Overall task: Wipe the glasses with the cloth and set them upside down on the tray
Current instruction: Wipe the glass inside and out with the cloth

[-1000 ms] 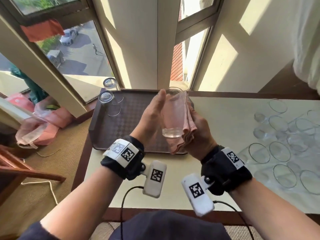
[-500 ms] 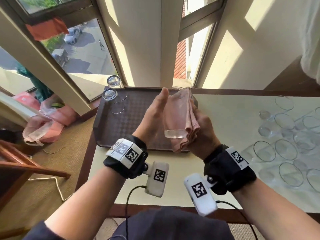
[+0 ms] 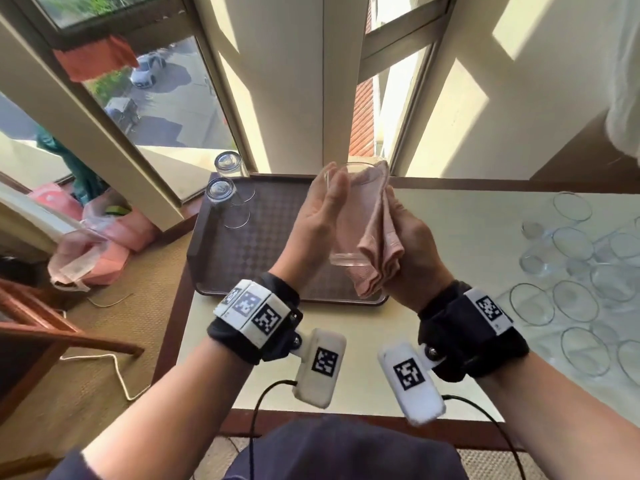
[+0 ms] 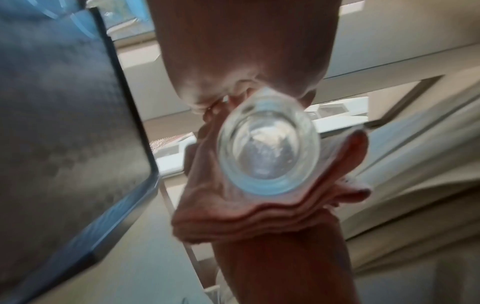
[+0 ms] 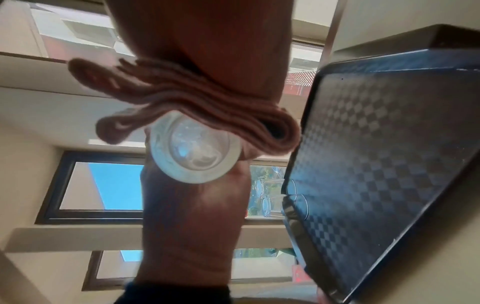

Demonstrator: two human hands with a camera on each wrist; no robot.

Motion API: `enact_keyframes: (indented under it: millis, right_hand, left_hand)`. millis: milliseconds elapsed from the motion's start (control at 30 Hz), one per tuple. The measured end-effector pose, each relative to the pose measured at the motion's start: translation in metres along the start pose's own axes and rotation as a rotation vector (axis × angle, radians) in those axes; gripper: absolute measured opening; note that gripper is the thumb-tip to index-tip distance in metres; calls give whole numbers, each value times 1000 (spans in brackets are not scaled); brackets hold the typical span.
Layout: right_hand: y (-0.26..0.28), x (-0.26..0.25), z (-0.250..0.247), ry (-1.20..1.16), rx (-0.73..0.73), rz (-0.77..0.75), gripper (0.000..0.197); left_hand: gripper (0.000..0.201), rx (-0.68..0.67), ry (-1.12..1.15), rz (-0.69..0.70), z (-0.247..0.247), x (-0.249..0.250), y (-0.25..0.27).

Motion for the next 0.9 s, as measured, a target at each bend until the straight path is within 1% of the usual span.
enact_keyframes:
  millis: [33, 100, 133, 200, 267, 300, 333, 367, 433, 500, 567, 633, 700, 833, 900]
  right_hand:
    - [-2, 0, 0, 32, 23, -27, 51]
    - [-8, 3, 2, 177, 73, -101, 49]
    - [-11, 5, 5, 259, 97, -136, 50]
    - [-15, 7, 11, 355, 108, -198, 54]
    - [-16, 8, 14, 351, 92, -229, 54]
    - [-15, 8, 14, 318, 76, -230, 53]
    - [-15, 8, 12, 281, 57, -217, 52]
    - [-13, 7, 10, 240, 42, -194, 51]
    - [-11, 4, 8, 179, 47, -137, 52]
    - [-9, 1, 4, 133, 56, -94, 50]
    - [-5, -1, -1, 69, 62, -24, 48]
    - [-1, 0, -6, -25, 29, 68, 51]
    - [1, 2, -8, -101, 27, 127, 51]
    - [4, 2, -12, -180, 36, 175, 48]
    - [4, -1, -13, -214, 14, 188, 46]
  left_hand:
    - [73, 4, -78, 3, -2, 0, -3]
    - [71, 119, -251, 37, -3, 2, -3]
    - [70, 169, -292, 35, 1, 4, 2]
    - [75, 202, -301, -3, 13, 5, 11]
    - [89, 219, -273, -2, 20, 2, 12]
    - [94, 213, -209, -3, 19, 0, 9]
    - [97, 187, -104, -14, 20, 0, 7]
    - [95, 148, 8, -25, 18, -3, 3]
    - [76, 49, 168, -15, 17, -5, 0]
    - [62, -61, 218, -7, 16, -6, -3]
    - [65, -141, 177, -37, 12, -7, -4]
    - [79, -201, 138, -83, 8, -9, -4]
    - [91, -227, 136, -86, 4, -15, -5]
    - [82, -219, 148, -29, 3, -17, -1]
    - [86, -244, 136, 23, 1, -12, -1]
Point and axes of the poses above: each hand's wrist, its own y-axis away from the middle knuckle, its own z-axis out of the palm, x = y × z, the point moved 2 cm from there along -y, towards the middle knuckle, and after that the axes turned 1 degree about y, right-handed, at the moved point
